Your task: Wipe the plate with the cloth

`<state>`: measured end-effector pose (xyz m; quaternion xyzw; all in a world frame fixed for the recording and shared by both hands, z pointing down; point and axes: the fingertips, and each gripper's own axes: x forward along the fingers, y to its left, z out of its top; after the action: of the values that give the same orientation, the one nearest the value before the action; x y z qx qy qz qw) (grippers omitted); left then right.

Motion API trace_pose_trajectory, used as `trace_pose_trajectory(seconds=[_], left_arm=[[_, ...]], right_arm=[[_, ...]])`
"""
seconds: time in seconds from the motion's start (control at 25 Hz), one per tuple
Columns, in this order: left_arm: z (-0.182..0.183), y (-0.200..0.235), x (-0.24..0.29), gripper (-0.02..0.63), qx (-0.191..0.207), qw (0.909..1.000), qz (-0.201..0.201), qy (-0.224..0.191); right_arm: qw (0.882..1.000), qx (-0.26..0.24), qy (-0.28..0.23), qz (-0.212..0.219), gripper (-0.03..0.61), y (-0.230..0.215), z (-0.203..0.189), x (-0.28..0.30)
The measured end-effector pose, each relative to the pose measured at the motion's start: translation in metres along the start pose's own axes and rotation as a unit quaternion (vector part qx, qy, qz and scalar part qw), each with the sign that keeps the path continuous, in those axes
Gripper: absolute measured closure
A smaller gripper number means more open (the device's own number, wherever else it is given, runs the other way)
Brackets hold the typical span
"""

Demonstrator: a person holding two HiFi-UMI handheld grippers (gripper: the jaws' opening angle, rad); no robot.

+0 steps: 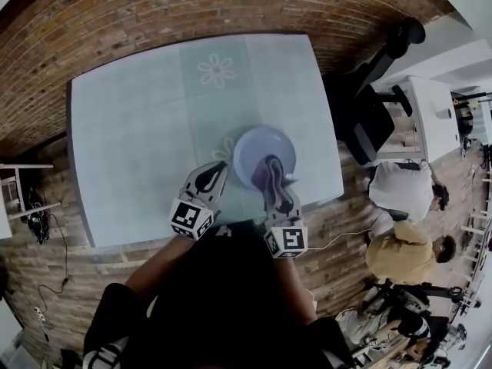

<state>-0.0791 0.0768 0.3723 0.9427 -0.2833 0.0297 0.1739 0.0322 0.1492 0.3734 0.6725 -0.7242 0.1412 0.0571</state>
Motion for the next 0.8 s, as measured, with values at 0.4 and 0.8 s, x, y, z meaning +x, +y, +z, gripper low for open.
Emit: trace_pose_trajectory(seconds=[0.4,0.8], left_arm=[[-0.001,-0.015,0.000,0.568,0.012,0.9997,0.020,0.002],[0.004,-0.031,0.017,0.568,0.023,0.9993,0.030,-0.001]], right_arm=[[1.000,0.004,-0.005,0.007,0.518,-0.011,0.005,-0.013],[1.000,0.000,-0.006,0.014,0.517,-0.032,0.008,-0.020]])
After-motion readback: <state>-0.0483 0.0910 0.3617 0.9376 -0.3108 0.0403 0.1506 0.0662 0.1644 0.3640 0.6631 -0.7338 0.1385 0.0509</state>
